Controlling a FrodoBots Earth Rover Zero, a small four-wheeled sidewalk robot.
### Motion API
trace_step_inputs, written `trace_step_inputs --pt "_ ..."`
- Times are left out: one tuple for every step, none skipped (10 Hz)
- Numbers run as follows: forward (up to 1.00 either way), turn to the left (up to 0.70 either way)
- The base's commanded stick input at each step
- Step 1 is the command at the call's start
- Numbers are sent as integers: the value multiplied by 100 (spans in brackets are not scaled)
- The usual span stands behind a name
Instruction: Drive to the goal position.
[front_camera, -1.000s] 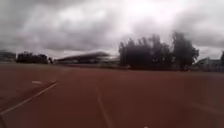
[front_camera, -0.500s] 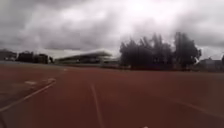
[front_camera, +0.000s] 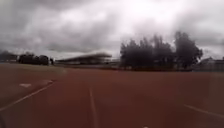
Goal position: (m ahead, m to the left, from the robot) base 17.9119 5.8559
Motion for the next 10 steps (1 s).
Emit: trace_step_inputs --pt "70 0" --pt "70 0" --pt "70 0" --pt "70 0" --pt "70 0" --pt "70 0" --pt "70 0" --pt "70 0" --pt "70 0" --pt "70 0"
